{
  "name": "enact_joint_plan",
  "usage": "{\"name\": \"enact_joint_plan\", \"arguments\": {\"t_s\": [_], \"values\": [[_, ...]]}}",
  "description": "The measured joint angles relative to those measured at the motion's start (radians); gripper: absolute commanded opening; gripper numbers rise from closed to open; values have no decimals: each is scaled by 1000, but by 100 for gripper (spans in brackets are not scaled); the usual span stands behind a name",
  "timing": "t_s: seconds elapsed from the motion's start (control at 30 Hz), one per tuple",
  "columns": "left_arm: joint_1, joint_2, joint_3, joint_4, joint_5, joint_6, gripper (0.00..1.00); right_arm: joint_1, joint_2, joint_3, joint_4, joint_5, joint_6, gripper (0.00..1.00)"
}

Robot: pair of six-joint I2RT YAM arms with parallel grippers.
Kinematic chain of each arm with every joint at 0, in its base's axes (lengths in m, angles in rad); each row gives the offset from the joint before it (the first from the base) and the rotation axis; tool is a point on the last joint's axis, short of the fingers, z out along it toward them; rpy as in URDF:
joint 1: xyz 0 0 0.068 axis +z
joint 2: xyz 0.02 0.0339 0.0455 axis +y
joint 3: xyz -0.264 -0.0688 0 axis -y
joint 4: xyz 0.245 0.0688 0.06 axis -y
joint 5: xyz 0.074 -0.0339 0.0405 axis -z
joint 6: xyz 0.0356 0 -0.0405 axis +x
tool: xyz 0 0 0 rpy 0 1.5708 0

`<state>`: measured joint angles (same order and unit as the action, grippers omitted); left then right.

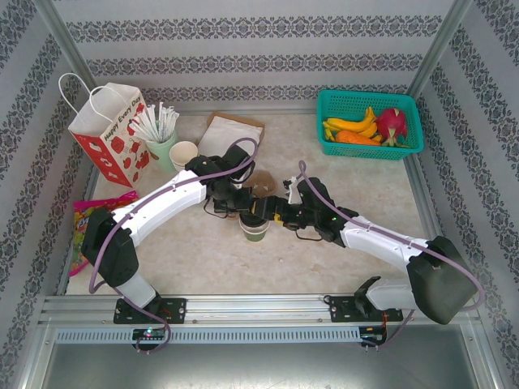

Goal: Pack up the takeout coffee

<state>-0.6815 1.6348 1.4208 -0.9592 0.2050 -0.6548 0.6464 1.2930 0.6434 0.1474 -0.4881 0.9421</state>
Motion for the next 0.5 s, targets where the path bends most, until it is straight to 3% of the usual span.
{"name": "enact_joint_plan", "arguments": {"t_s": [0.5], "values": [[0, 0, -3, -6, 30, 0, 0, 5, 0, 9, -2, 0, 0, 98]]}}
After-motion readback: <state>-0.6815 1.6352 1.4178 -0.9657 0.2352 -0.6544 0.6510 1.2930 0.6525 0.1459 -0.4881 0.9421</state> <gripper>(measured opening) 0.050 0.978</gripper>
